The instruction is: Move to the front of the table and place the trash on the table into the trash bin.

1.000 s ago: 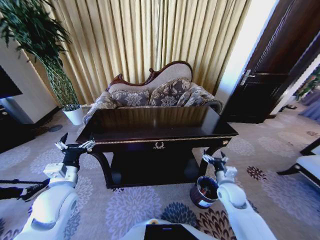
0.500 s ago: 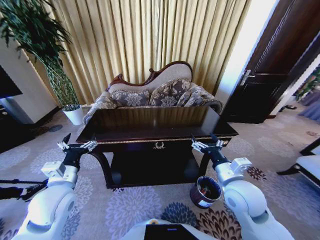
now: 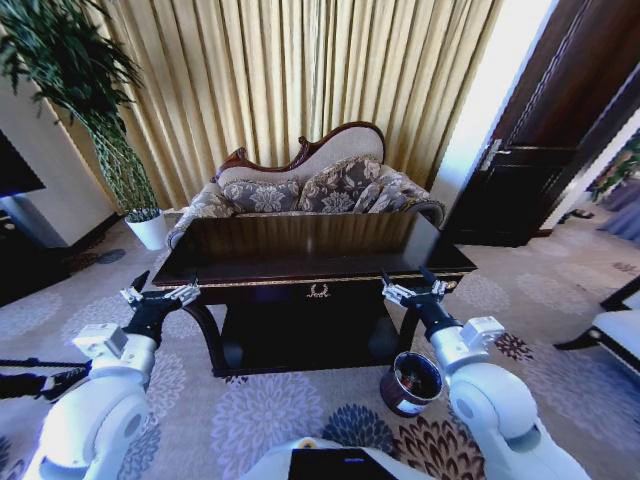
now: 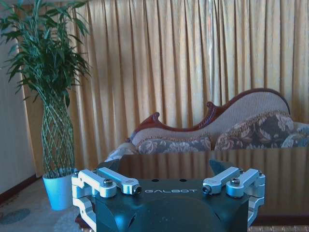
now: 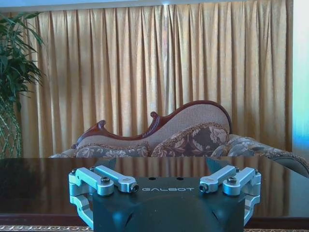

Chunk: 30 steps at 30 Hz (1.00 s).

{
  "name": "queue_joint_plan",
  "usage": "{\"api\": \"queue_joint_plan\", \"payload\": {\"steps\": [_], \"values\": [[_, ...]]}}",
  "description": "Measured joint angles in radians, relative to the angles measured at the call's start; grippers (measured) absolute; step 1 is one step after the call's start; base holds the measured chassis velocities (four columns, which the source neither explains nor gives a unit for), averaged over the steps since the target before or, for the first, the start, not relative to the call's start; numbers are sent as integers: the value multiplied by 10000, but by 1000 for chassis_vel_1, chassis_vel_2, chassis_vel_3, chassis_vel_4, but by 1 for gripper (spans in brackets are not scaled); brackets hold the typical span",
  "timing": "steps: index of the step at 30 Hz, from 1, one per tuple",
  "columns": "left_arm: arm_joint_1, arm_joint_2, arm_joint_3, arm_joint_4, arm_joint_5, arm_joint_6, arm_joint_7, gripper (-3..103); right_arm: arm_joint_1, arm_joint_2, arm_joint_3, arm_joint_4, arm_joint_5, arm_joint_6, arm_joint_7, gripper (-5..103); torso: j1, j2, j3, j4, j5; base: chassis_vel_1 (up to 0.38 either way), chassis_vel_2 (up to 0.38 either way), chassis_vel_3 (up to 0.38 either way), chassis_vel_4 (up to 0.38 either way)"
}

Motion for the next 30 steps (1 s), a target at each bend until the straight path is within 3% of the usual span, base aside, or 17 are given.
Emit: {"api": "queue_joint_plan", "payload": {"steps": [13,20,30], "values": [[-91,140,105,11,118,-47,-97,100,-222,-9,-144,259,-224,40,5,100,1,-1,1,1,-1,51,-61,-56,56],[-588,541,-212,13,-330,-64,-234,100,-357,106,-498,271,-523,80,5,100,-2,1,0,-1,0,160,-161,-152,170],[-575,563,-430,21,-680,-37,-228,100,-358,69,-497,305,-529,89,5,100,-2,0,0,-1,-1,164,-154,-156,159]]}}
